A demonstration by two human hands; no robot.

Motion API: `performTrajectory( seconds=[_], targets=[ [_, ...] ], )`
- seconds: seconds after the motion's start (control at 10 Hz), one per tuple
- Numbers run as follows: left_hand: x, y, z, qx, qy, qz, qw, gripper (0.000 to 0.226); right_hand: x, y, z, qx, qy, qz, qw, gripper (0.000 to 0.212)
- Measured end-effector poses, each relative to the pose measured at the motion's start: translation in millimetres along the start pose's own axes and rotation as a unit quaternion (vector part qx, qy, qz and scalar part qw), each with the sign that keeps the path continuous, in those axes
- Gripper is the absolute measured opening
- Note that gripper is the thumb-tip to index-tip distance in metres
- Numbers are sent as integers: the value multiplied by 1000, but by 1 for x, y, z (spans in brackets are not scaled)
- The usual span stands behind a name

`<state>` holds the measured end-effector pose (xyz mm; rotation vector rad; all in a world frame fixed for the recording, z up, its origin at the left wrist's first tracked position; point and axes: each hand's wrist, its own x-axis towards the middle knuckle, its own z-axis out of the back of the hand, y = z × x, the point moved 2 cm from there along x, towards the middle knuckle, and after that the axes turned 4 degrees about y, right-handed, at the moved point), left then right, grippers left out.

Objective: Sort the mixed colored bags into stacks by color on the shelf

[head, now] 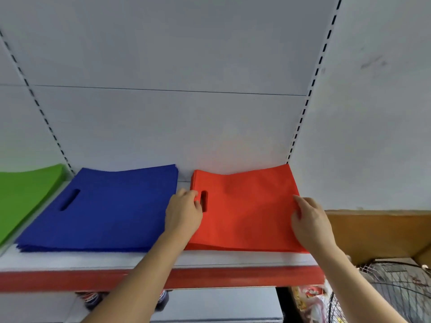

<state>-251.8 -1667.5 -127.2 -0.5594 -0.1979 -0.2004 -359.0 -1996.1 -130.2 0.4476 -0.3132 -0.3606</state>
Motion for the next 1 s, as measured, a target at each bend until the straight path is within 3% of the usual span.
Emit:
performTrajectory(
  seconds=[0.3,0.7,1.0],
  targets=[
    [-1,-4,-7,72,53,-12,996,35,4,-2,-15,-66,60,-16,996,37],
    [-3,-9,-6,91,50,-1,995,31,16,-1,-19,-66,114,-41,990,40],
    [-3,-15,9,109,6,-38,993,46,7,6,23,-69,60,8,996,47]
  ],
)
